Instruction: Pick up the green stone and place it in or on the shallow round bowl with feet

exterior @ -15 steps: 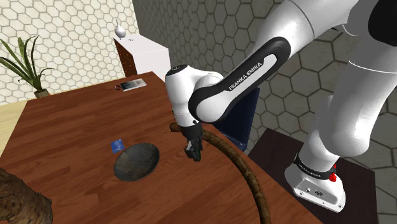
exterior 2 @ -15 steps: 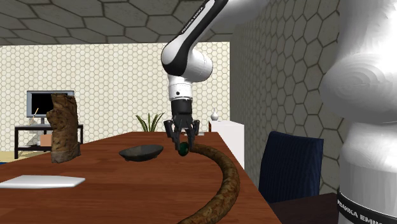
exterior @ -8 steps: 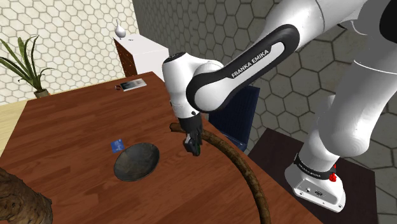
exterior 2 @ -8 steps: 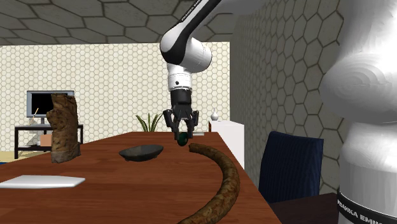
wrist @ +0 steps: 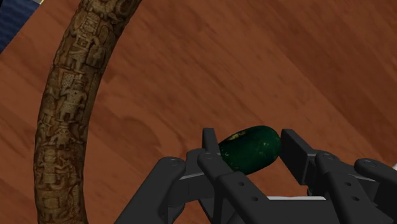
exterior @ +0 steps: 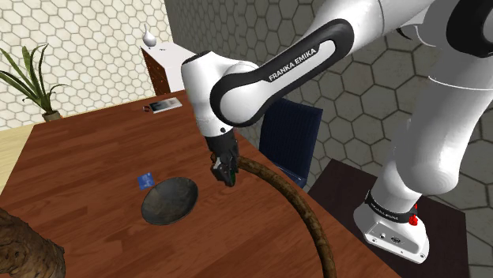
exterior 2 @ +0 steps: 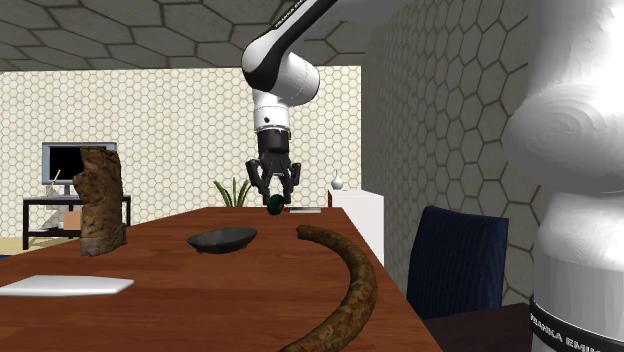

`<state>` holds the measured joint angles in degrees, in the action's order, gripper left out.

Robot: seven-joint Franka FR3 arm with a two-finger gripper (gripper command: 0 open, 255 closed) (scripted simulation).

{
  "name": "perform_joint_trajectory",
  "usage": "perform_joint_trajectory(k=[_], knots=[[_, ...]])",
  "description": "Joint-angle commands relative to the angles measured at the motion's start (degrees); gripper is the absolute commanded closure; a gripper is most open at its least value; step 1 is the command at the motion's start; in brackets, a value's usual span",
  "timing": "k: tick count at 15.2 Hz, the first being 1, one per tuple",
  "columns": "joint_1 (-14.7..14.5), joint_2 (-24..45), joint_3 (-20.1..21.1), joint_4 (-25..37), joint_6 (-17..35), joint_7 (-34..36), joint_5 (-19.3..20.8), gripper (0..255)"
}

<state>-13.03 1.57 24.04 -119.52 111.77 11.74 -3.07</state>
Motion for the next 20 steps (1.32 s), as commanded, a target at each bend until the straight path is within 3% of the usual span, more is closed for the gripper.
perform_joint_trajectory(k=[1, 10, 16, 20], knots=[[-0.4, 4.4, 0.3, 5.3, -1.2, 1.6, 1.8, 255], [-5.8, 26.9, -0.8, 36.7, -11.6, 6.5, 10.0, 255], [-13.3, 46.4, -3.1, 69.8, -25.1, 6.5, 14.2, 255], [-12.6, 45.8, -3.1, 65.6, -21.6, 6.6, 14.2, 255]])
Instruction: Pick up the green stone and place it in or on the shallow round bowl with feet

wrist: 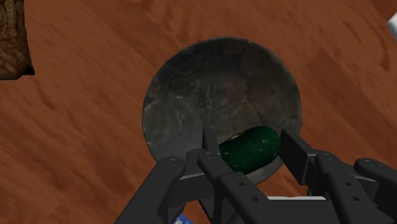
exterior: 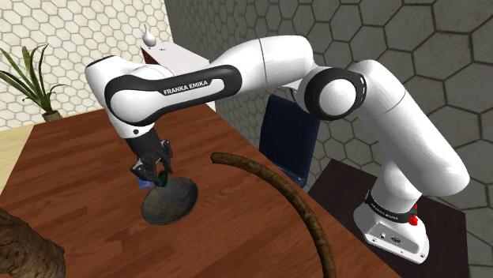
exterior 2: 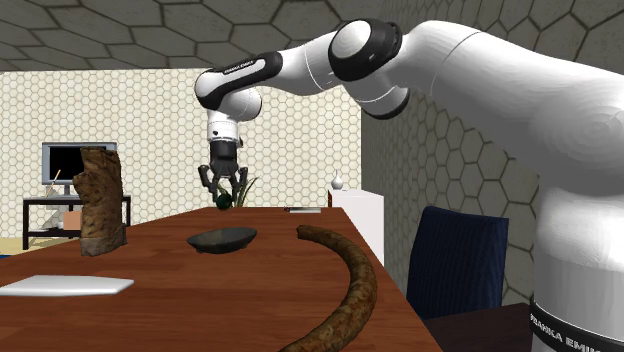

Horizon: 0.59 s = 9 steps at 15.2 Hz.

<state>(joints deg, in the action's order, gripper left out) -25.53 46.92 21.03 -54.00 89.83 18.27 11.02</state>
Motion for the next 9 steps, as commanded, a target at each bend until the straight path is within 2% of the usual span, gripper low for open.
perform_joint_trajectory(k=[1, 9], knots=[[0.0, 0.4, -0.1, -0.7, 1.2, 0.1, 0.1, 255], [0.8, 0.9, -0.2, -6.2, 7.0, 0.3, 0.3, 255]])
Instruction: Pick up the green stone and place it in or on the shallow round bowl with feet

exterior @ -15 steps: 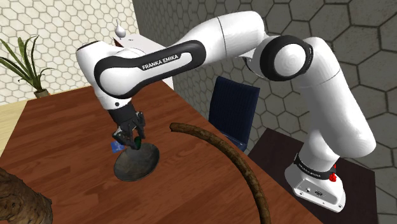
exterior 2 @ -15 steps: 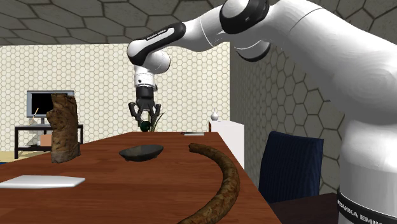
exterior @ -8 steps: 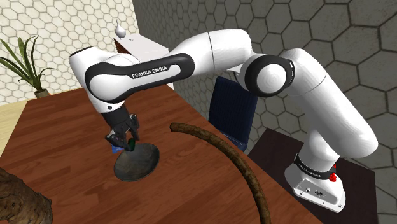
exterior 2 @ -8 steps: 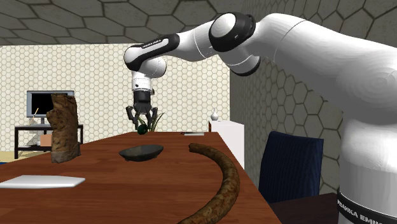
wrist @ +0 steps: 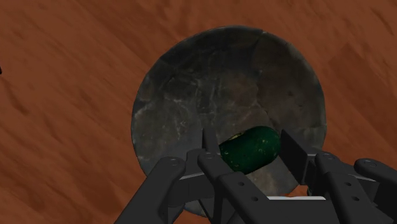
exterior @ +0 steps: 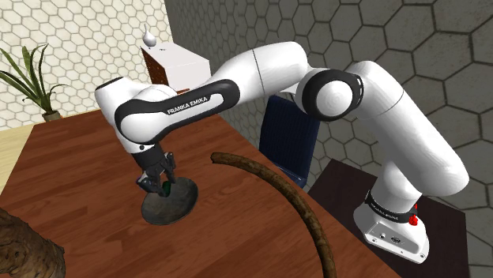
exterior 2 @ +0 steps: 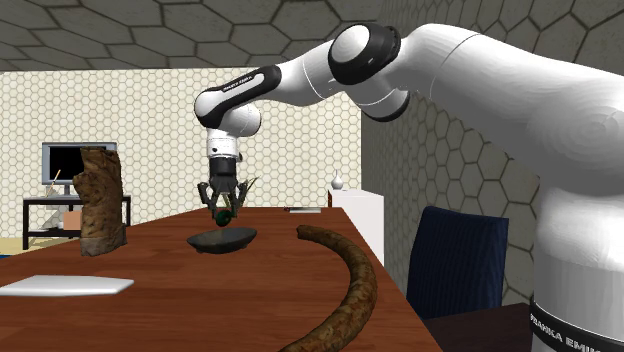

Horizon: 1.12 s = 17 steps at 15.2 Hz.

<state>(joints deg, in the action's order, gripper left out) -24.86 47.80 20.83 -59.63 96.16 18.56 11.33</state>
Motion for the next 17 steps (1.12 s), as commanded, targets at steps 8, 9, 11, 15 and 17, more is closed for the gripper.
perform_joint_trajectory(k=[8, 9, 11, 15, 17], knots=[[0.2, 0.5, -0.1, -2.0, 2.4, 0.1, 0.2, 255], [0.2, 0.5, -0.1, -2.0, 2.4, 0.1, 0.2, 255], [0.2, 0.5, -0.1, -2.0, 2.4, 0.1, 0.2, 0], [0.2, 0.5, -0.1, -2.0, 2.4, 0.1, 0.2, 0], [-0.1, 0.7, -0.1, 0.4, 0.3, -0.1, 0.1, 0]])
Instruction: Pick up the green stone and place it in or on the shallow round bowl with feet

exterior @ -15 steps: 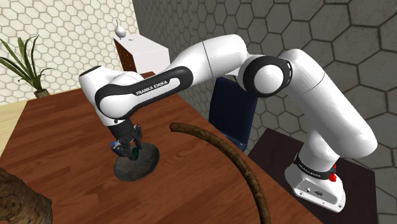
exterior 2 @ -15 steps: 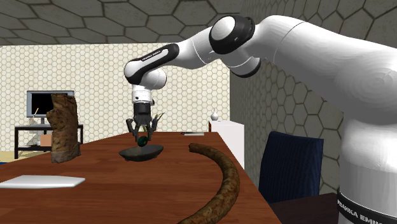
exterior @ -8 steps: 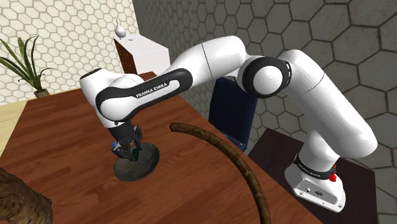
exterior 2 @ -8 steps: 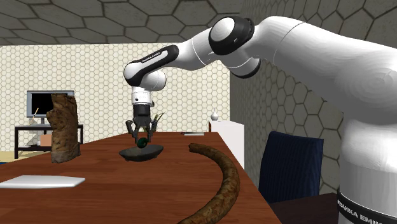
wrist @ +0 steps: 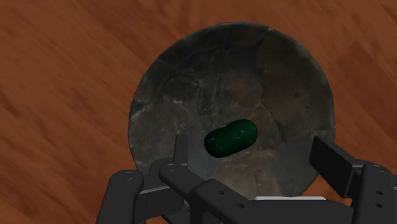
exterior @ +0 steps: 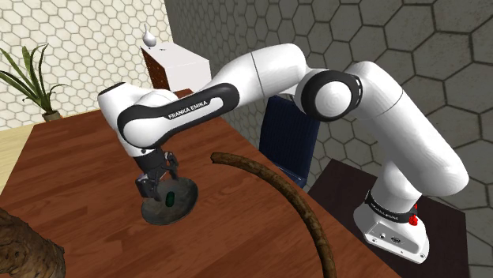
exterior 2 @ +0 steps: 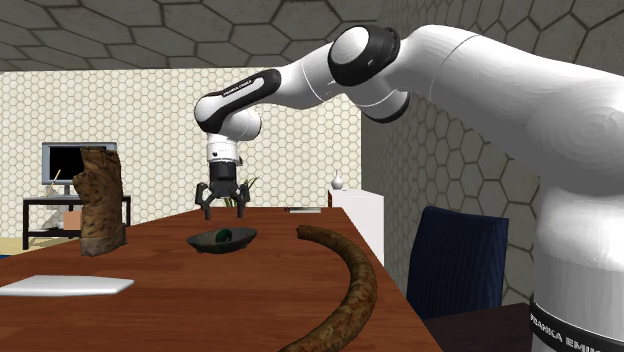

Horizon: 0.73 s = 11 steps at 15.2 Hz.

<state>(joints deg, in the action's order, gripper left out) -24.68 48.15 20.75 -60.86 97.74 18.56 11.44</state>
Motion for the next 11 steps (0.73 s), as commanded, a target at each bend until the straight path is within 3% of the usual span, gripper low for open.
perform_joint_trajectory(k=[1, 3, 11], knots=[[-0.7, 0.8, -0.1, 4.4, -3.5, -0.3, 0.0, 0], [-1.7, 2.2, -0.2, 10.4, -8.0, -0.7, 0.1, 0], [-1.7, 2.2, -0.2, 10.5, -8.0, -0.7, 0.1, 0]])
